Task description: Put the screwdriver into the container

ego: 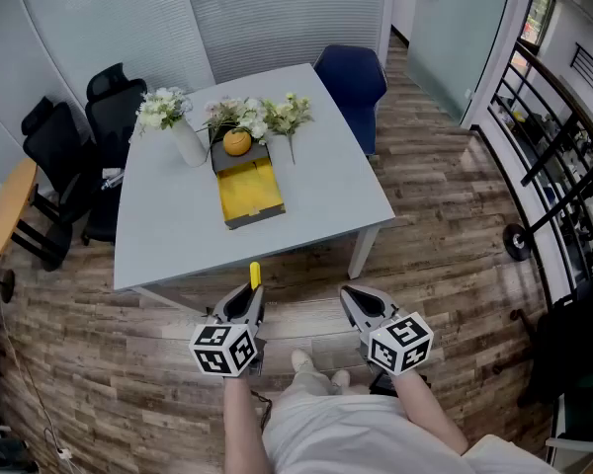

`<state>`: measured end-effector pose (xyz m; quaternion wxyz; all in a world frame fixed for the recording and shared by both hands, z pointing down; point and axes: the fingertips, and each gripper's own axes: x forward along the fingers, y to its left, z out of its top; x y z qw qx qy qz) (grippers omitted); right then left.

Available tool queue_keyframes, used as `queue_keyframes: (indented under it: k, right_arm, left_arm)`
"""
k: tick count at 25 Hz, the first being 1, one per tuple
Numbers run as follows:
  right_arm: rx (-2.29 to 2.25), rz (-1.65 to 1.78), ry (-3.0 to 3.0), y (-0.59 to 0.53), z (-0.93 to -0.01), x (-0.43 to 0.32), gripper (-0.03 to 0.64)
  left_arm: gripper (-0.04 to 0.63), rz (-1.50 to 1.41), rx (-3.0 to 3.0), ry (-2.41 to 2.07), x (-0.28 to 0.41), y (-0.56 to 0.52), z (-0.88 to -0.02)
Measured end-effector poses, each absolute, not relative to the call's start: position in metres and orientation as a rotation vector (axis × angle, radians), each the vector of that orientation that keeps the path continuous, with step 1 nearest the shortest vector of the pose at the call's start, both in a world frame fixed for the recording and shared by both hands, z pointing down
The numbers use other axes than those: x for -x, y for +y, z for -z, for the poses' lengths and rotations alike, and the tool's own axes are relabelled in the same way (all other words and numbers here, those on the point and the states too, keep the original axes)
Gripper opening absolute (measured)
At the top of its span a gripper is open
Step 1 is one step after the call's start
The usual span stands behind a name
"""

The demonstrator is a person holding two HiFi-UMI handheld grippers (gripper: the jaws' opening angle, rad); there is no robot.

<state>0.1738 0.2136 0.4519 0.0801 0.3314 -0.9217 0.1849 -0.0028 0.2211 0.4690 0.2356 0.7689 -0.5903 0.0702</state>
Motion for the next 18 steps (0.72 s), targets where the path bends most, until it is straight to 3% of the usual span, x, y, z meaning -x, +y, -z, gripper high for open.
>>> queue_keyframes:
  k: [18]
  right_arm:
    - [-1.037, -0.512, -2.782, 0.233, -0.444, -0.182, 0.015]
  left_arm:
    - [0.067, -0.176, -2.108, -1.656, 0.0, 0.254, -0.453]
